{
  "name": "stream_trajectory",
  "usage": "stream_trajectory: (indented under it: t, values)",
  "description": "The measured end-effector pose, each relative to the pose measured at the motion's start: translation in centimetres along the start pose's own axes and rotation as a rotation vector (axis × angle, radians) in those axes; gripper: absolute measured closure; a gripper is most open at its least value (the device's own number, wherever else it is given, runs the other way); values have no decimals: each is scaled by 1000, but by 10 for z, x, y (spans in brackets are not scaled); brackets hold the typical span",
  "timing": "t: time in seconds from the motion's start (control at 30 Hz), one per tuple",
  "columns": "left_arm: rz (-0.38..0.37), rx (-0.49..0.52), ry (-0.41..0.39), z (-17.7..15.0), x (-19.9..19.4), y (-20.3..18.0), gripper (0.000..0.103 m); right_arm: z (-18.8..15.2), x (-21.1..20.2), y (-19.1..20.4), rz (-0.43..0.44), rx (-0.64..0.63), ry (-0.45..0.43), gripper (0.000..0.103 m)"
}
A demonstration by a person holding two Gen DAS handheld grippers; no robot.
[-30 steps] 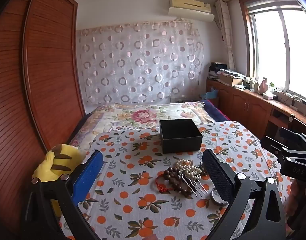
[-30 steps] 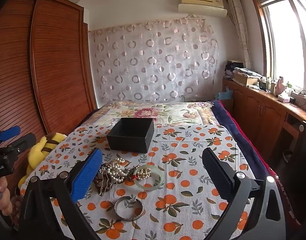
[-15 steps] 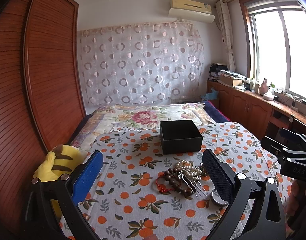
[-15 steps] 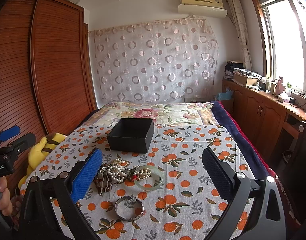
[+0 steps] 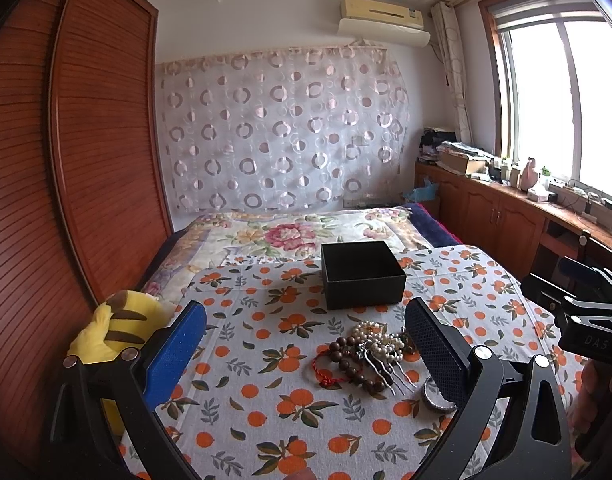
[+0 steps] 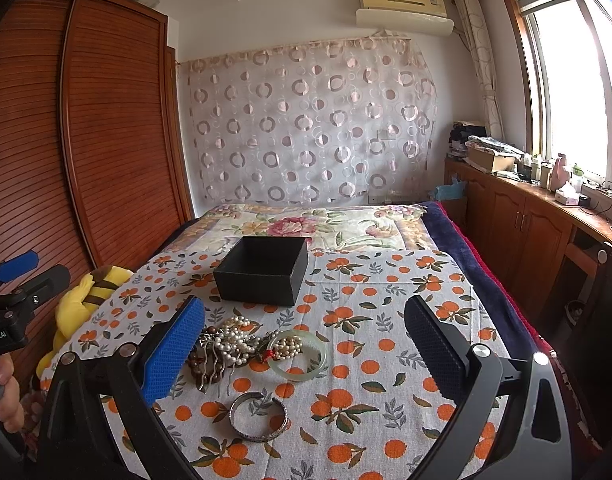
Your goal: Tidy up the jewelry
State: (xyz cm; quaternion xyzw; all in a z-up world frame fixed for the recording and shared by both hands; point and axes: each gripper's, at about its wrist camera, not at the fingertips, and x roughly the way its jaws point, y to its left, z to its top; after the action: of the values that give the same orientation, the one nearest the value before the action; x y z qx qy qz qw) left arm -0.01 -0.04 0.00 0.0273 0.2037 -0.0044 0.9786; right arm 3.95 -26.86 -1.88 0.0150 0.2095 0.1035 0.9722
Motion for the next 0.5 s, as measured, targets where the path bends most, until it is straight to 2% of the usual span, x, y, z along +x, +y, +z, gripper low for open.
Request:
stream_trajectory:
  t: [0.5]
  values:
    - [0,0,-3,0,0,0,6,0,-2,1,-2,-2,-2,2]
